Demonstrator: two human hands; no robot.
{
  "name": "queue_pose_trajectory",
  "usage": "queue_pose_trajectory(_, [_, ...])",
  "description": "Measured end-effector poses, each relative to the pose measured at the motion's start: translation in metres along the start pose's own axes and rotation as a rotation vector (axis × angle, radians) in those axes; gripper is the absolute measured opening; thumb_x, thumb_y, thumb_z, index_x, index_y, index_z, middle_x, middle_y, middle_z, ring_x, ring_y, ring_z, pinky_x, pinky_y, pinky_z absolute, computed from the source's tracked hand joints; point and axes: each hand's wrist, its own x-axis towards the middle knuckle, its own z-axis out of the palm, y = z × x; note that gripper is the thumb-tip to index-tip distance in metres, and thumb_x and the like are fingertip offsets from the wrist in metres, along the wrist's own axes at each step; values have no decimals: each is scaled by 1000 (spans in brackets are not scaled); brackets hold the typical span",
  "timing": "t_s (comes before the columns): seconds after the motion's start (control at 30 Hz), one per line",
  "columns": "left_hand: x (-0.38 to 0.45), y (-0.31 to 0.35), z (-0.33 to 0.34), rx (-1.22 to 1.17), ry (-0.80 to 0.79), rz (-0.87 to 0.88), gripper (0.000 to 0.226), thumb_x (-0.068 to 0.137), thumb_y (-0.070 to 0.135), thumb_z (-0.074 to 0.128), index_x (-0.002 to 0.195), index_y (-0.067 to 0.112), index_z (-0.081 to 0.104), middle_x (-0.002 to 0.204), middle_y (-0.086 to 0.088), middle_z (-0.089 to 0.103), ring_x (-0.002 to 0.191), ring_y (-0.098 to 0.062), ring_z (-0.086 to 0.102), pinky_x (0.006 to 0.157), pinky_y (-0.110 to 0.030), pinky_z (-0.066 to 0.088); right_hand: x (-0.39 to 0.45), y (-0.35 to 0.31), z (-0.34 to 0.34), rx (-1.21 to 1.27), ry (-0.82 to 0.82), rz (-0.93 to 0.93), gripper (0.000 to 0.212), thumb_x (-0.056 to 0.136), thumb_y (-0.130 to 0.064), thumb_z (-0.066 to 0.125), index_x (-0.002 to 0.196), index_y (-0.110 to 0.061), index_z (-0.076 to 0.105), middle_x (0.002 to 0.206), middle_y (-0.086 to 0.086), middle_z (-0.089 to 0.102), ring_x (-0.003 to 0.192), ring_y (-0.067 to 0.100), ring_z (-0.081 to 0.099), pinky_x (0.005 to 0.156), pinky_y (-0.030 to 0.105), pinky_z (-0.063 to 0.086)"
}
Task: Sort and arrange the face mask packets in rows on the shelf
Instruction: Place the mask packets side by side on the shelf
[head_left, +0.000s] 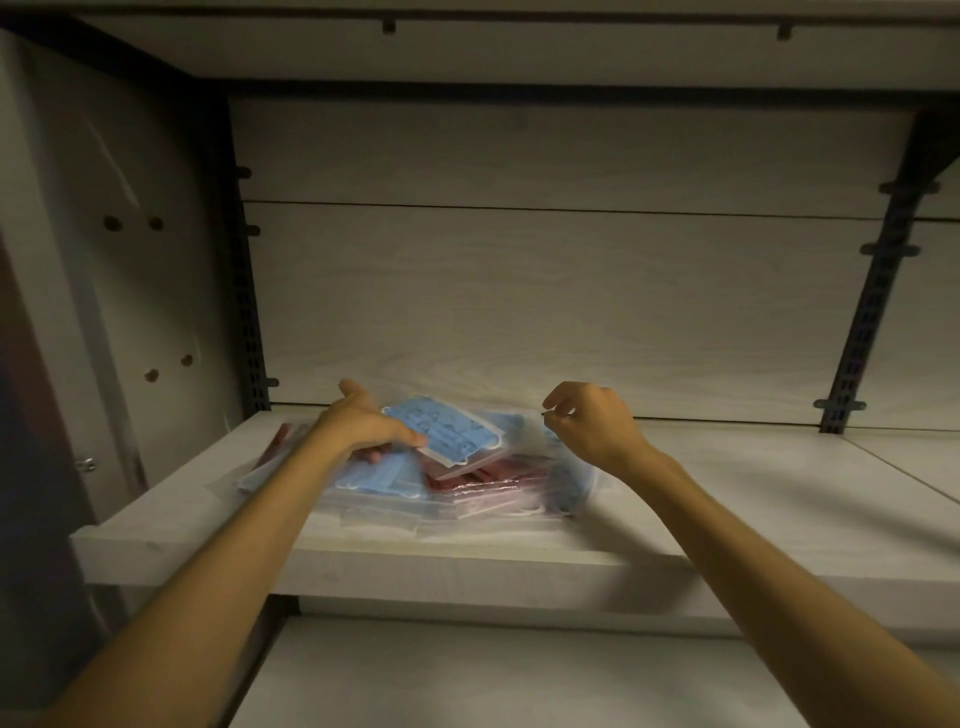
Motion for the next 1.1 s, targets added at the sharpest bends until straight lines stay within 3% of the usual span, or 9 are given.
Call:
queue_pose_trajectory(0.07, [0,-1,-3,-164,20,-10,104,66,7,90,140,8,16,92,-15,69,58,-18,67,43,-26,52,7,-3,4,11,-33,-16,28,92,-21,61,117,-13,69,109,5,74,101,26,66,86,33,51])
queue_pose_trajectory(0.17, [6,-6,-8,-389,67,-33,72,70,-16,77,124,1,33,111,-22,62,79,-32,72,54,-40,61,15,-6,12,1,-98,-63,31,97,-21,56,126,-12,65,121,7,70,108,26,65,89,30,48])
queue_pose_trajectory(0.27, [13,-14,-12,-390,52,-8,42,76,-16,67,117,-11,57,116,-26,66,88,-35,72,70,-49,62,17,-9,20,-6,-188,-96,36,102,-28,51,133,-12,61,133,6,64,120,27,59,100,33,45])
queue_pose_trajectory(0.4, [16,-20,-16,-156,176,78,26,90,1,57,113,5,66,111,-16,70,94,-32,70,81,-46,60,17,-15,27,-35,-266,-99,41,102,-41,49,129,-14,64,128,5,66,114,25,60,94,33,46])
queue_pose_trajectory(0.53, [18,-30,-19,-108,276,139,20,97,15,51,116,18,55,112,-8,64,96,-29,67,81,-44,60,22,-16,30,-118,-306,-39,61,90,-59,59,131,-14,61,127,8,64,109,27,60,91,35,48])
queue_pose_trajectory(0.73, [-2,-31,-26,-540,-61,83,32,73,-5,82,102,-2,68,97,-14,74,86,-24,72,81,-34,57,25,-17,25,-8,-358,186,89,75,-63,74,142,-10,50,140,9,56,125,28,54,103,36,44])
queue_pose_trajectory(0.87, [-5,-30,-31,-586,-74,-2,30,74,-12,76,101,-1,68,92,-16,74,79,-24,73,60,-31,58,26,-16,17,67,-342,280,88,60,-59,87,125,-5,60,116,7,64,108,27,61,100,41,50])
queue_pose_trajectory(0.97, [-9,-33,-33,-563,-105,4,30,84,-9,68,111,3,63,104,-17,71,87,-28,72,60,-35,60,25,-15,10,144,-323,384,84,47,-52,95,110,-5,65,106,8,66,96,26,62,85,38,54])
queue_pose_trajectory(1.1, [-19,-34,-35,-644,-154,23,26,89,-6,66,110,6,58,105,-14,67,86,-25,70,53,-32,61,20,-15,1,398,-420,597,52,61,-31,95,96,-4,68,71,4,55,56,13,45,50,25,38])
